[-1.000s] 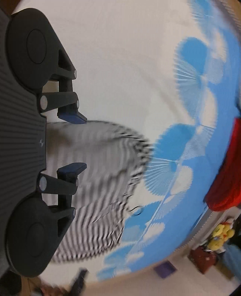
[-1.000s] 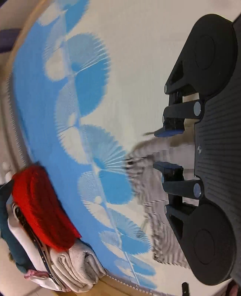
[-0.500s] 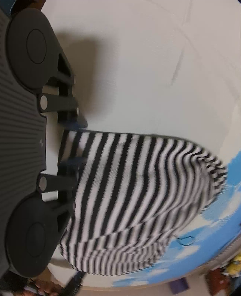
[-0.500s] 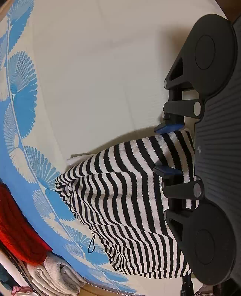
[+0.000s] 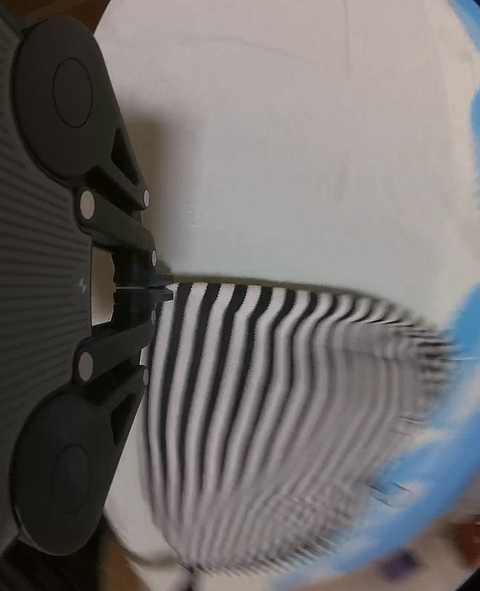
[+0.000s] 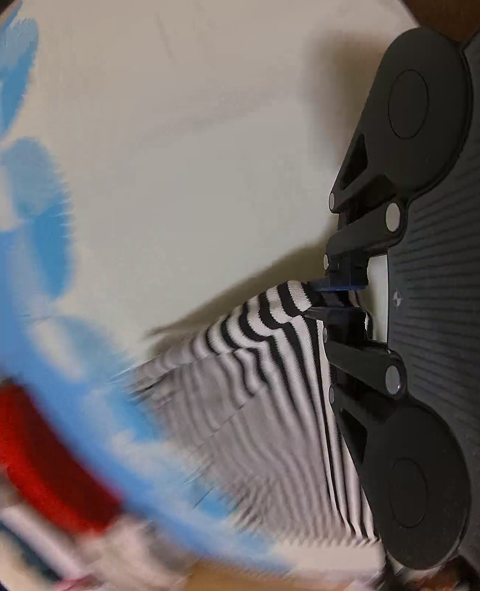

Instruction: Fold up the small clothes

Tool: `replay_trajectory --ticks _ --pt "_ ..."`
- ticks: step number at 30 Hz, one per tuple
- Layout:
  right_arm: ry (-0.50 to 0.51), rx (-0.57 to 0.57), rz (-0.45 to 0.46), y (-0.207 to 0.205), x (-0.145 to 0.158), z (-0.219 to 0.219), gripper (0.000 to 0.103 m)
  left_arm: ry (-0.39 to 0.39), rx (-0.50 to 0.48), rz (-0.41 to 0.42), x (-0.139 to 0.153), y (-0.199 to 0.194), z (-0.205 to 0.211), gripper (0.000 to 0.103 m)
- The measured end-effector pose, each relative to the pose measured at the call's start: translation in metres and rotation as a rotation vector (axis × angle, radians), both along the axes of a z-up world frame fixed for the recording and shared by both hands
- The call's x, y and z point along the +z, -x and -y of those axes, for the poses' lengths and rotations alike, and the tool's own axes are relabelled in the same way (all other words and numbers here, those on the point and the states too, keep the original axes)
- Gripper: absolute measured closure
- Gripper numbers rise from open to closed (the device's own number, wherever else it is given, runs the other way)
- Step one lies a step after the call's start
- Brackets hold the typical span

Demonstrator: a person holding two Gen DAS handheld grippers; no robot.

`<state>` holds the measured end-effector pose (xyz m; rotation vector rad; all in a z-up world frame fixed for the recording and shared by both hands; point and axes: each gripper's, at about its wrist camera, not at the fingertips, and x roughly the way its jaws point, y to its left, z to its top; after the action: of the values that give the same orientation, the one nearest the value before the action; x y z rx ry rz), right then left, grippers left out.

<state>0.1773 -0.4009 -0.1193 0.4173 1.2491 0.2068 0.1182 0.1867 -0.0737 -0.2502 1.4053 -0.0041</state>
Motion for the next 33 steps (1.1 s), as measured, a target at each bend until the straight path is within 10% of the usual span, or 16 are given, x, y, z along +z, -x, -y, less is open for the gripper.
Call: replay_trajectory --ticks 3,8,15,17,24,33 --pt "0.044 -0.004 0.035 -0.002 0.006 -0.004 0.087 -0.069 0.006 0.072 0.015 -0.001 0.002 0.101" --pt "-0.015 0.0 0.188 0.006 0.032 -0.006 0.076 0.16 -0.003 0.307 0.053 -0.006 0.009 0.088" --pt "0.19 0.116 0.028 -0.005 0.0 -0.033 0.072 0.043 -0.233 0.173 0.018 -0.021 0.076 0.071" --pt "0.179 0.052 0.056 -0.009 0.007 -0.026 0.071 -0.039 -0.166 0.129 0.008 -0.028 0.073 0.044" --pt "0.136 -0.1 0.321 -0.021 0.047 -0.017 0.071 -0.034 0.095 0.315 0.042 -0.039 0.052 0.048" --pt "0.161 -0.015 0.37 -0.088 0.033 -0.066 0.069 -0.009 0.111 0.357 0.048 -0.059 0.066 0.048"
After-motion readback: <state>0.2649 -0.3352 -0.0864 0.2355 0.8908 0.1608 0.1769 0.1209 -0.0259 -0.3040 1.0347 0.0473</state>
